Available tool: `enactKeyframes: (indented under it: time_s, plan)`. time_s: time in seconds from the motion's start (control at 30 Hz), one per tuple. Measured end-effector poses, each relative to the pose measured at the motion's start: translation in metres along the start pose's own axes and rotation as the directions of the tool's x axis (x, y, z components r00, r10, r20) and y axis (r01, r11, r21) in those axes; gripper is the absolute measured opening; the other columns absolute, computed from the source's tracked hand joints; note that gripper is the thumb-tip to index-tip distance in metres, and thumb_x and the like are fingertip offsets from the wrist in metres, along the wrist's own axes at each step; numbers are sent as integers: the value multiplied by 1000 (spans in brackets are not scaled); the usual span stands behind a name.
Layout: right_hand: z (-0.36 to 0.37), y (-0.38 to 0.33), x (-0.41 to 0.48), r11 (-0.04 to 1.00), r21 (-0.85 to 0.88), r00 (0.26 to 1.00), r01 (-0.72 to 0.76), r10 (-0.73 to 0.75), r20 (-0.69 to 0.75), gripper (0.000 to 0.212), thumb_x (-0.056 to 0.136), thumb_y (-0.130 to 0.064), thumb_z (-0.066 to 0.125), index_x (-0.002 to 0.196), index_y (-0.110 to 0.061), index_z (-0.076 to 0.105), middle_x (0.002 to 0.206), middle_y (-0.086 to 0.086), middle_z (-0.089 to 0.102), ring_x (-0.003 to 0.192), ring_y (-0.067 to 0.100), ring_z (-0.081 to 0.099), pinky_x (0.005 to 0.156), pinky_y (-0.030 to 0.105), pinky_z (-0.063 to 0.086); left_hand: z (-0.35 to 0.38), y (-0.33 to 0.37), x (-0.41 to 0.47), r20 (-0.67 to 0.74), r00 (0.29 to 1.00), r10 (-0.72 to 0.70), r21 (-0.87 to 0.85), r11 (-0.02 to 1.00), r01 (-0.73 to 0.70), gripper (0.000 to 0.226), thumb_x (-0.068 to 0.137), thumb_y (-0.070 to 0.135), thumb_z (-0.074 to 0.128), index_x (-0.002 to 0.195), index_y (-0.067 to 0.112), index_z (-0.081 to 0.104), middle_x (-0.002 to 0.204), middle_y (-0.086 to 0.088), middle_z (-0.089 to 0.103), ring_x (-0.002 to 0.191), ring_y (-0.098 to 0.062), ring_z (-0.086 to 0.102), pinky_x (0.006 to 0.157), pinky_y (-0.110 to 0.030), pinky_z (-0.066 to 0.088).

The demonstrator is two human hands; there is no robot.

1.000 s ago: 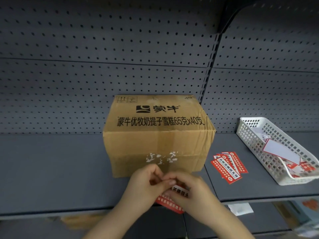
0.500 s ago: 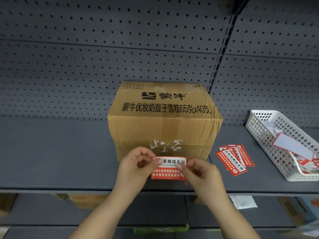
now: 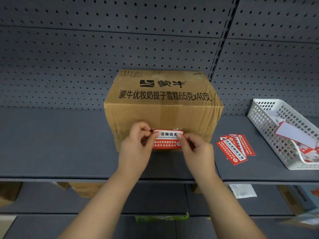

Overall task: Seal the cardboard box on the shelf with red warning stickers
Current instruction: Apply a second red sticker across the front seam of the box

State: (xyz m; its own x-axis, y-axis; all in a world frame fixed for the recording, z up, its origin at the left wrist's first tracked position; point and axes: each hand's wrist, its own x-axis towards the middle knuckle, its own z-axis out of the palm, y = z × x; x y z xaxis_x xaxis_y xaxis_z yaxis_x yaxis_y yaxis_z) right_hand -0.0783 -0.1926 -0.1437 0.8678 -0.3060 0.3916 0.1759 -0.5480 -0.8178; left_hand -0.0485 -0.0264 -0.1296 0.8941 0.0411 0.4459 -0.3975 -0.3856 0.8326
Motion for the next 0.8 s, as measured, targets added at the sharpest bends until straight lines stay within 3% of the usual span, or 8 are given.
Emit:
enactKeyframes:
  time_s: [0.1,0.2,0.4,0.67,0.8]
  plan:
    - [1,0,2,993,-98,997,66,-70,-41,31,88,-44,54,86,-17,69,79,-4,73,68,8,66,54,33,56,1,0,-1,-1,997,76,79,994,-76,26,83,29,67,94,26,44,85,7,64,80,-10,64,58,-27,56]
    - [2,2,4,985,-151,995,84,-92,-44,30,90,-41,55,86,-15,68,78,0,74,65,11,65,51,39,55,1,-1,0,4,984,177,170,970,-175,24,85,31,63,95,20,44,85,0,69,74,-10,62,49,-30,54]
    - [5,3,5,967,-231,991,111,-124,-42,32,90,-43,52,89,-14,67,85,2,75,71,14,68,52,37,57,3,-7,5,5,955,297,321,904,-283,24,86,35,56,95,21,39,75,0,71,59,-4,52,42,-15,34]
    - [9,2,7,967,-226,989,116,-132,-59,31,90,-41,53,91,-14,67,88,4,76,73,14,69,52,30,56,4,-13,9,-14,944,330,344,888,-305,28,86,35,60,98,19,41,74,-1,72,58,-2,50,43,-17,34]
    - [10,1,6,977,-182,991,112,-123,-51,36,89,-45,49,91,-14,68,86,2,75,71,12,67,51,27,53,3,-16,9,-17,946,324,338,892,-300,28,85,36,59,97,18,41,74,-3,72,58,-6,55,45,-11,29]
